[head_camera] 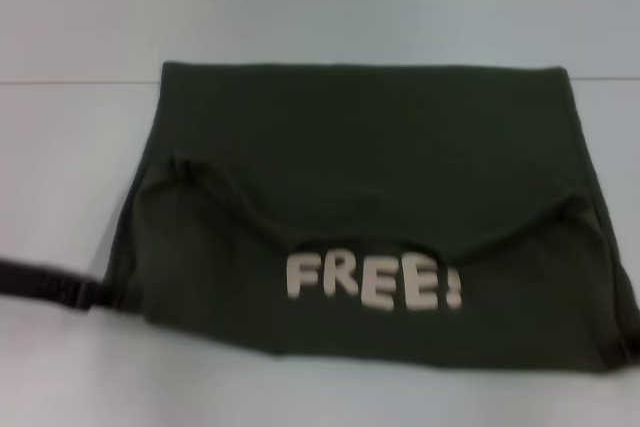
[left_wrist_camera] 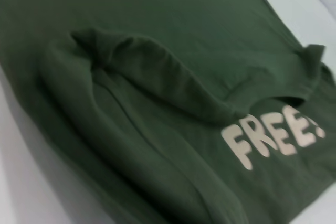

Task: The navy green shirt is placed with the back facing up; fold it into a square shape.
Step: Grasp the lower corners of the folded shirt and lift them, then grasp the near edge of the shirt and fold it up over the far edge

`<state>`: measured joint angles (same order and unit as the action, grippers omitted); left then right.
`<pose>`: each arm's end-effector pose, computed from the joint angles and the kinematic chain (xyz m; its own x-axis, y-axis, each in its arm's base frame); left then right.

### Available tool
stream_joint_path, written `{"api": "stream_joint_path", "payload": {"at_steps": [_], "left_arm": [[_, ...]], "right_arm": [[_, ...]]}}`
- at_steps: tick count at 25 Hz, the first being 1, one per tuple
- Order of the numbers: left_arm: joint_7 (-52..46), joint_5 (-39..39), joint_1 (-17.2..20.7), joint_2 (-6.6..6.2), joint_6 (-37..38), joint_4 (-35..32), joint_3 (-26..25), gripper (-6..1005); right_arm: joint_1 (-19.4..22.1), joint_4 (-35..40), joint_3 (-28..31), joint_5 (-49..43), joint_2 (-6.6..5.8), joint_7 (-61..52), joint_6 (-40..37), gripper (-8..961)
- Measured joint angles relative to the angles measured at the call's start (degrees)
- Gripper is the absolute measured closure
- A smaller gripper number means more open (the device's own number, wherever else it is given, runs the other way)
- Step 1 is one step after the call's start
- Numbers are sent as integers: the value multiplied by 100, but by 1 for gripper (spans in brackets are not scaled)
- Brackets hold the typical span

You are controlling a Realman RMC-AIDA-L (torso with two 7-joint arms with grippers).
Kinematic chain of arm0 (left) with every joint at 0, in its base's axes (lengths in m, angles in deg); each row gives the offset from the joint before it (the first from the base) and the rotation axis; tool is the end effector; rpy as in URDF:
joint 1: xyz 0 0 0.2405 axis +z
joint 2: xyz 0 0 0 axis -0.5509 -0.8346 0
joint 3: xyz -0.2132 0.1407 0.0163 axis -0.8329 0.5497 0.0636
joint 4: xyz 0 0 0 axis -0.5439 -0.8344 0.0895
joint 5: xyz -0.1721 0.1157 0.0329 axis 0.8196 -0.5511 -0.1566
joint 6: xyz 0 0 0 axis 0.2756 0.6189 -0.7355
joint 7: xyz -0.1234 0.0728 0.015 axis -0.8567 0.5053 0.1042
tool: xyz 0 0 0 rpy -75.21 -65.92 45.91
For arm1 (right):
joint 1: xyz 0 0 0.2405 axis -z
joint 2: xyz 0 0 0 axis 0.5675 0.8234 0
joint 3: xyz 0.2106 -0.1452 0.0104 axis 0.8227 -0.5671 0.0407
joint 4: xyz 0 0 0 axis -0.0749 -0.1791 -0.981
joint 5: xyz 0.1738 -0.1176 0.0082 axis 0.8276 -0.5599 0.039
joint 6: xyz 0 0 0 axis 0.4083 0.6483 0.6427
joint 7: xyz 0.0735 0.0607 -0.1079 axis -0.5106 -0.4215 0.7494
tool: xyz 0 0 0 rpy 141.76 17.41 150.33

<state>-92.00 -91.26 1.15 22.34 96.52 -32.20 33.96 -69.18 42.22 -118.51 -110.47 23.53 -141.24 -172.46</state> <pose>-0.3179 0.3294 0.0586 0.4972 0.8448 0.1977 0.8672 -0.4914 -0.0809 0.3262 0.3281 0.0513 0.3632 -0.9314 -0.0229 -0.9116 -0.3501 -0.2154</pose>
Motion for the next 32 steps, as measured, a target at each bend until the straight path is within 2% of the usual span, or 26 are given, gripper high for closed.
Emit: {"api": "stream_joint_path", "payload": {"at_steps": [5,12,16,20,27,28,29,32], "left_arm": [[136,-472,198,7,1017,-12,-354,966],[447,-976,365,12,1970,-25,-438,966],[459,-1291,378,12,2104,-10,-468,966],[523,-1355,363,-2,2135,-14,-643,966],[862,-1260,134,3,2014,192,-1204,966],[886,-1240,75,10,1957,253,-1346,966],[864,-1186,-70,5,1823,392,-1762,966],[779,-1089,-139,-5,1712,437,-2075,966]], "right_arm": [[209,14,-45,-186,67,215,-658,917],[425,39,-75,-234,142,423,-1003,916],[558,20,-77,-247,147,493,-1066,916],[645,25,18,-253,90,537,-1061,916],[610,-89,709,-185,36,708,-1201,916],[600,-116,860,-144,35,767,-1261,916],[598,-140,1021,-71,28,827,-1331,916],[617,-230,1391,279,-27,911,-1468,916]]}}
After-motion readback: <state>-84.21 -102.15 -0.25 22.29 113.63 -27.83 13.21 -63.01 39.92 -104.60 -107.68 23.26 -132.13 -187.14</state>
